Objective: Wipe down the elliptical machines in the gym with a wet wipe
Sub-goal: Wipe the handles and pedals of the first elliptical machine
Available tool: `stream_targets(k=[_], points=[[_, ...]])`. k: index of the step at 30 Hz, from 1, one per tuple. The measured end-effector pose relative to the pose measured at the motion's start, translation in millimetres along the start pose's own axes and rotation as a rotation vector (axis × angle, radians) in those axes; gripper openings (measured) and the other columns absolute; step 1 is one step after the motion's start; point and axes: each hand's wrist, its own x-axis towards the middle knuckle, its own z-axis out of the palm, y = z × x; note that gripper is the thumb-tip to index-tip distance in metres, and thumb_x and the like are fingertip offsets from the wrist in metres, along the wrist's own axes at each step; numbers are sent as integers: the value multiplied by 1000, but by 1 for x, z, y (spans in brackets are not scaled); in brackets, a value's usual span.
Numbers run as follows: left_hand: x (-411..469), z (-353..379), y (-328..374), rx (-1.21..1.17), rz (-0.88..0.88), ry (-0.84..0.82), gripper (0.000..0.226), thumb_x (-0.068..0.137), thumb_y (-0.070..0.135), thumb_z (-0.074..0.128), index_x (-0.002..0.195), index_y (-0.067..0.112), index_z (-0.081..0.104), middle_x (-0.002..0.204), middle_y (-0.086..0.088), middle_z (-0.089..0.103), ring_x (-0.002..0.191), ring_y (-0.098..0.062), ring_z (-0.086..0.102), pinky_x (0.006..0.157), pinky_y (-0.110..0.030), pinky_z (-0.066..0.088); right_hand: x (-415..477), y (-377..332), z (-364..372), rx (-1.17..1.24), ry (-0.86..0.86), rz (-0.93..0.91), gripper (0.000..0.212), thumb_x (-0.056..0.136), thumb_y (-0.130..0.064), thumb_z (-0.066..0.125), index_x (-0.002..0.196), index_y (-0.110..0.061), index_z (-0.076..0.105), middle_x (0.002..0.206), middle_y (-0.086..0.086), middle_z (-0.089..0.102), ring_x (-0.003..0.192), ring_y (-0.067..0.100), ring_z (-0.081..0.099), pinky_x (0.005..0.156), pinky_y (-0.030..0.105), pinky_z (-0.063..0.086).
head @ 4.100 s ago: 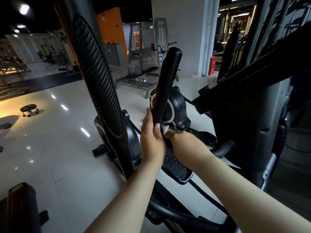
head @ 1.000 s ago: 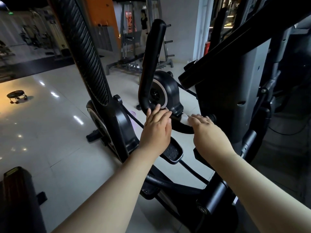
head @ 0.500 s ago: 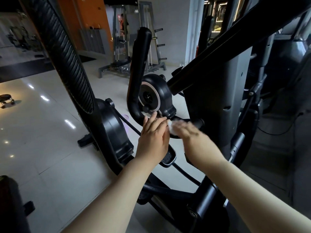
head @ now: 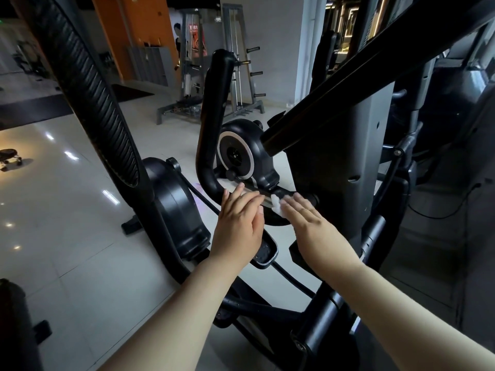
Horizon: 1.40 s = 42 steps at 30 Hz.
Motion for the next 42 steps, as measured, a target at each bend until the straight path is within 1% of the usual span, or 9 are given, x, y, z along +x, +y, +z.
stream_targets(k=[8,12,15,18,22,26,32,37,42], points=[[0,1,1,-2,-10,8,40,104,22,39,128,7,67,134,-3,65,147,-26,38,128,-42,10,10,16,-19,64,119,192,71,77,21,47,142,-6,55,146,12,56,134,32,52,110,32,37],[0,1,2,9,-3,16,40,104,22,38,128,8,67,134,-2,65,147,-26,38,128,-42,11,-4,-3,5,72,69,24,71,74,25,55,139,-3,57,143,15,58,138,32,49,116,42,29],[0,2,2,6,0,25,40,103,22,39,127,7,67,133,-3,65,146,-26,39,127,-43,12,-6,4,-7,186,118,89,55,88,15,53,136,-13,61,142,5,60,135,23,53,108,25,40],[0,4,2,1,-5,31,39,103,22,39,125,7,68,132,-3,66,146,-27,39,127,-45,13,4,17,-12,150,212,204,56,90,15,47,140,-8,57,144,9,58,137,27,50,112,24,30],[1,7,5,3,-8,55,38,103,22,40,123,10,70,130,0,67,144,-28,42,126,-46,14,7,0,8,106,107,77,59,91,4,26,142,-7,56,146,12,56,145,27,41,119,28,23],[1,7,4,11,-4,49,39,104,24,39,122,7,69,129,-2,67,144,-27,42,127,-45,12,4,-3,3,227,87,53,51,96,8,47,139,-17,59,143,2,59,141,17,46,118,28,35],[1,5,5,5,-4,37,38,104,23,40,125,11,69,131,0,66,143,-26,42,127,-45,14,6,2,5,136,75,91,64,85,18,46,142,-9,56,148,8,55,145,24,41,122,30,20],[0,4,1,1,6,19,41,104,24,39,129,7,66,134,-2,65,144,-25,42,126,-47,17,9,-7,-2,253,147,90,50,95,10,50,137,-15,60,138,5,63,135,26,53,113,37,43],[-2,-1,-1,-37,-10,18,43,104,22,38,134,4,63,137,-6,63,144,-24,41,126,-44,19,13,-25,5,167,138,47,50,87,17,58,131,-7,63,129,12,68,128,26,60,118,33,29]])
